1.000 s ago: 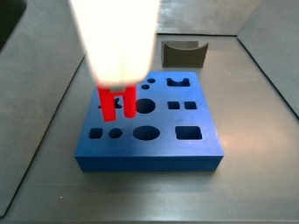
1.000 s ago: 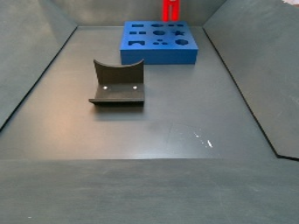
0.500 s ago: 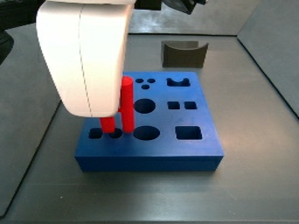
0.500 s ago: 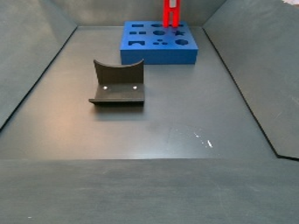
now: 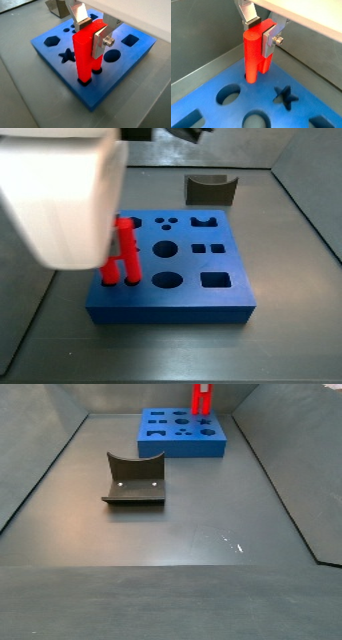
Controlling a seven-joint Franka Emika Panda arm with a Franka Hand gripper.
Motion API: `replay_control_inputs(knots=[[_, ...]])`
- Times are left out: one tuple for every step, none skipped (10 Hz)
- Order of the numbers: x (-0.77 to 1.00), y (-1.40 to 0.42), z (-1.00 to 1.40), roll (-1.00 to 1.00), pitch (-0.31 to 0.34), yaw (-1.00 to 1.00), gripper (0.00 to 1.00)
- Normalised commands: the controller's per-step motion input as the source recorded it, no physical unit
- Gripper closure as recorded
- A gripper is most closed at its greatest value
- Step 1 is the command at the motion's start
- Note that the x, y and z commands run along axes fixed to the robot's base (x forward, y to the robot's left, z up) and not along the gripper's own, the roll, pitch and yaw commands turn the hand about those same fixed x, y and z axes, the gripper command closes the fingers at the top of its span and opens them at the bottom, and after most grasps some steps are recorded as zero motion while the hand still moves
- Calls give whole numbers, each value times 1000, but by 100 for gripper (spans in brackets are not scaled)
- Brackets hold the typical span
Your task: Insert the square-circle object.
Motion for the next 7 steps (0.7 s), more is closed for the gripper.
replay_control_inputs(knots=[[-157, -229, -231, -193, -166, 0, 100], [0, -86, -420, -207, -130, 0, 100], [80, 0, -749, -177, -100, -80, 100], [134, 0, -1000, -9, 0, -86, 100], [246, 0, -1000, 1, 0, -100, 100], [317, 0, -1000, 14, 0, -94, 100], [371, -23, -1000, 16, 0, -100, 100]])
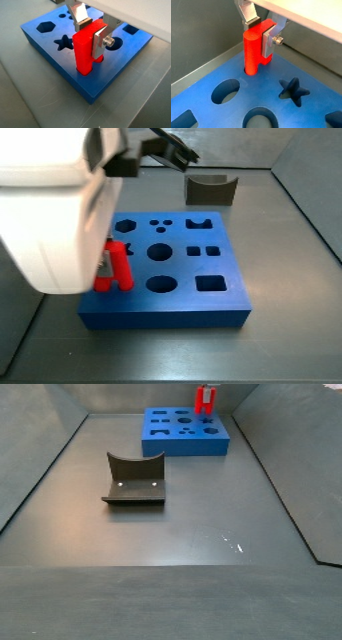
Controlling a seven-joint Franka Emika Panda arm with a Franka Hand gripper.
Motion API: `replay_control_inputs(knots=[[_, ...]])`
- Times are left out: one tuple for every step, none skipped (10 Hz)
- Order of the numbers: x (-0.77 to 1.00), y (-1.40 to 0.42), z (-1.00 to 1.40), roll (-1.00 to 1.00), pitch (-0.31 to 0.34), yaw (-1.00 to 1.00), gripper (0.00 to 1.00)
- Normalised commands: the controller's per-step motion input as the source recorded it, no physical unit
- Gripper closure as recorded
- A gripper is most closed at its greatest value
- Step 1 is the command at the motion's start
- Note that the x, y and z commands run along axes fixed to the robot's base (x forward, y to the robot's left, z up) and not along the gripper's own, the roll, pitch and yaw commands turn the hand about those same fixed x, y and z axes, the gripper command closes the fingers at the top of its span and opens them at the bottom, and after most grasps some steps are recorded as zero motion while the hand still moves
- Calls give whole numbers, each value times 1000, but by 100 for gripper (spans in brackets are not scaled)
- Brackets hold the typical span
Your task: Insert the square-circle object.
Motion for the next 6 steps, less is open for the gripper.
replay_control_inputs(knots=[[400, -43, -1000, 14, 0, -94, 100], [403, -94, -1000, 16, 0, -66, 100], [360, -143, -1000, 46, 0, 0, 100], [391, -140, -1000, 34, 0, -31, 100], [-57, -6, -451, 0, -253, 0, 100], [0, -63, 0, 64, 0, 0, 100]])
